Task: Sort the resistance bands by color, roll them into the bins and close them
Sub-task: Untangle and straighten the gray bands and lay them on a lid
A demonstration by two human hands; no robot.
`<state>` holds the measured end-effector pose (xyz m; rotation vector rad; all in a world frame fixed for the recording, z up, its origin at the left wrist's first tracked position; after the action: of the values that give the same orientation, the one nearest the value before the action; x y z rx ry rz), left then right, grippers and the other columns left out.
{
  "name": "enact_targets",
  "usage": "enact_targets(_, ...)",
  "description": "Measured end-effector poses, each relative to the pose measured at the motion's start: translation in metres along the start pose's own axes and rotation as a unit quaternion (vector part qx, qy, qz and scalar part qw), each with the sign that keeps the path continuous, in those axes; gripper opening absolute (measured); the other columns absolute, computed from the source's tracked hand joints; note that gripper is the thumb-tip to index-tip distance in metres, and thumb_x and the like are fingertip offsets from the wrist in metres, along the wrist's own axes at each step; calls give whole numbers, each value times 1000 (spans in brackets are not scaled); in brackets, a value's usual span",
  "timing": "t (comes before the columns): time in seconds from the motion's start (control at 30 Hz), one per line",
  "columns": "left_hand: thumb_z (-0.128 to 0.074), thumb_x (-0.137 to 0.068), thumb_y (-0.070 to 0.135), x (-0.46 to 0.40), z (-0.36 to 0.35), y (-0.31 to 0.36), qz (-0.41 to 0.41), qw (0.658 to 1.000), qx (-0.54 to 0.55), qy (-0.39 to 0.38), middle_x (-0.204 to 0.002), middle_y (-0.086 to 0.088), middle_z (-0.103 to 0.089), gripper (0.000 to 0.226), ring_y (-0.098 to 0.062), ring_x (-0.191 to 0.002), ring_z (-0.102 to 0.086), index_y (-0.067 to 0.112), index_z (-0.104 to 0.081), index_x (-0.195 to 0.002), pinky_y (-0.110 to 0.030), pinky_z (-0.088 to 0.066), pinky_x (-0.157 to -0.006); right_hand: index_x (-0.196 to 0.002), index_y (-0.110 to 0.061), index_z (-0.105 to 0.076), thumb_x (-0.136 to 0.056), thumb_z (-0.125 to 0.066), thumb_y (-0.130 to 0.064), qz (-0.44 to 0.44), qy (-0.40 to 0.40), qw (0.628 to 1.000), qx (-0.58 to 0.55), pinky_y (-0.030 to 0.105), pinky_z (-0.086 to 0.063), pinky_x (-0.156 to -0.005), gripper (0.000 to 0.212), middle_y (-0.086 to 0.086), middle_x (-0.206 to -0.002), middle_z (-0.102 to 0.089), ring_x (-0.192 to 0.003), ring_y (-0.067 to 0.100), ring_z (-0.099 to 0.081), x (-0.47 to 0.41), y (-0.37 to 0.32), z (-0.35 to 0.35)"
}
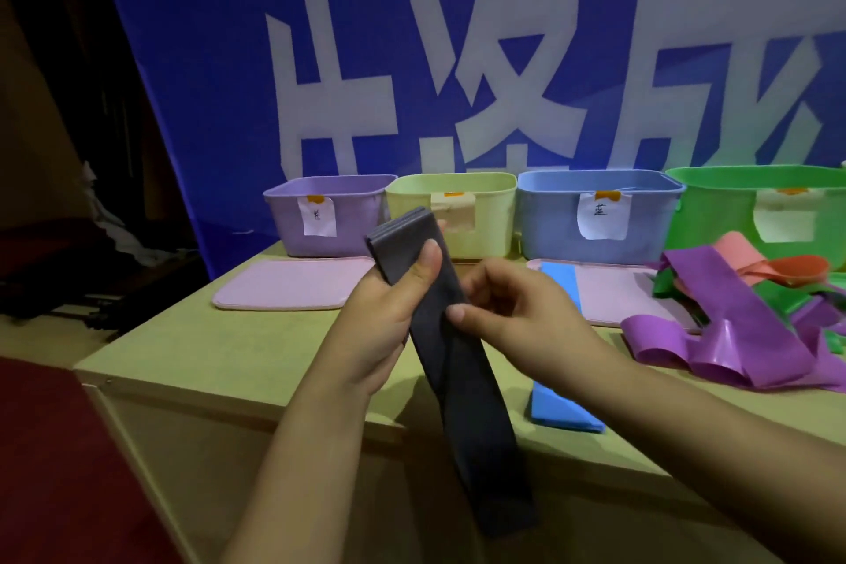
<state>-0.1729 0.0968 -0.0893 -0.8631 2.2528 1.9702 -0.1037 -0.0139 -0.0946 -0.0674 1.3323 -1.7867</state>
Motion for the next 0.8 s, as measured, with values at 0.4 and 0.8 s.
enact_targets(0.4, -61, -91, 32, 21, 28, -77, 142, 969, -194, 61, -114, 10, -63, 29, -13, -106, -61, 33, -49, -117, -41, -51, -95, -86, -9, -56, -90, -62, -11, -138, 62, 972, -182, 25, -50, -66, 8, 11, -82, -57, -75, 20, -56, -99, 14, 6)
enact_targets(0.8, -50, -97, 34, 5, 43, -87, 192, 858, -475, 32, -155, -2, -28, 72, -25, -138, -33, 22, -6, -153, -33, -33, -104, -63, -13, -48, -83, -71, -9, -260, 48, 964, -21, 26, -45, -54, 31, 7, -62, -50, -54, 15, -48, -131, 119, -23)
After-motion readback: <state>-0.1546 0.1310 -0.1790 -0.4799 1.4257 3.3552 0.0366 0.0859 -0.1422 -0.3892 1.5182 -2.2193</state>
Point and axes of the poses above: each hand's wrist, its own x-axis away from the middle knuckle, its own z-axis out of the back of the hand, y = z × x, the point moved 4 cm from there along -x, towards the middle knuckle
